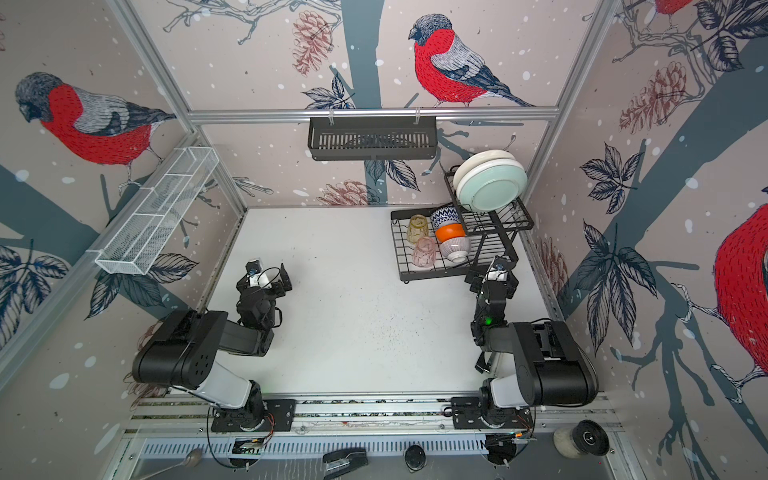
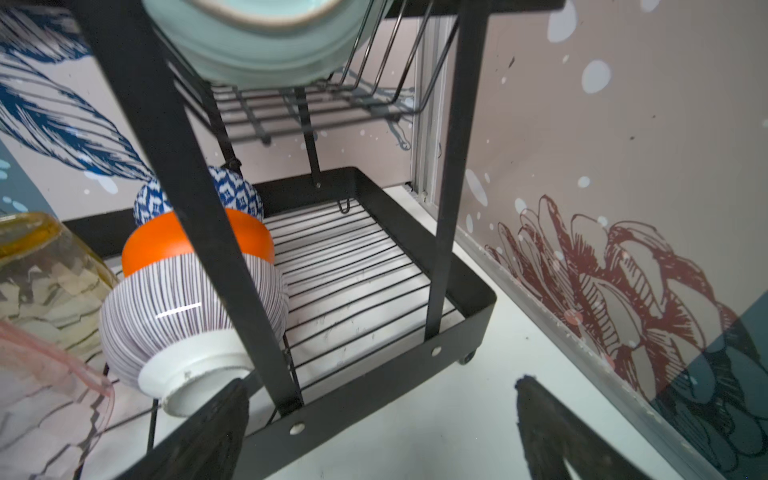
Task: Unload the mixed dishes from the dish rack
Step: 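Reach the right gripper to the dish rack's near edge while the left gripper moves forward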
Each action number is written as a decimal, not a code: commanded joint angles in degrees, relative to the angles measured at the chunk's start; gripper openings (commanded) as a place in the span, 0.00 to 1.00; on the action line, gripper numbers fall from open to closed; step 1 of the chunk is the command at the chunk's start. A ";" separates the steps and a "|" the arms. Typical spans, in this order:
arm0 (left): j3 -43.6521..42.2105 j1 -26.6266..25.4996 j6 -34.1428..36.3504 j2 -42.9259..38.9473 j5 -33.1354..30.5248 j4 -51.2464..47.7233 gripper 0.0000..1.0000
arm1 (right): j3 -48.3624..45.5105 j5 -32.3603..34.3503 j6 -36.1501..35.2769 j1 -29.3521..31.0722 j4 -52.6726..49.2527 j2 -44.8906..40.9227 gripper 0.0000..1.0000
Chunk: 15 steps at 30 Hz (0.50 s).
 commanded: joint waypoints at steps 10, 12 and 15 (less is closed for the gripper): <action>-1.31 3.23 -1.30 -3.56 4.88 -0.20 0.98 | -0.52 9.53 -1.22 6.84 -7.36 -8.64 0.99; -1.15 2.31 -2.58 -8.02 -1.70 -4.70 0.98 | 0.39 11.08 -0.72 7.50 -9.98 -9.95 1.00; 3.96 2.27 -7.72 -13.64 -4.51 -21.86 0.98 | 1.31 12.36 0.26 8.68 -13.14 -12.88 0.99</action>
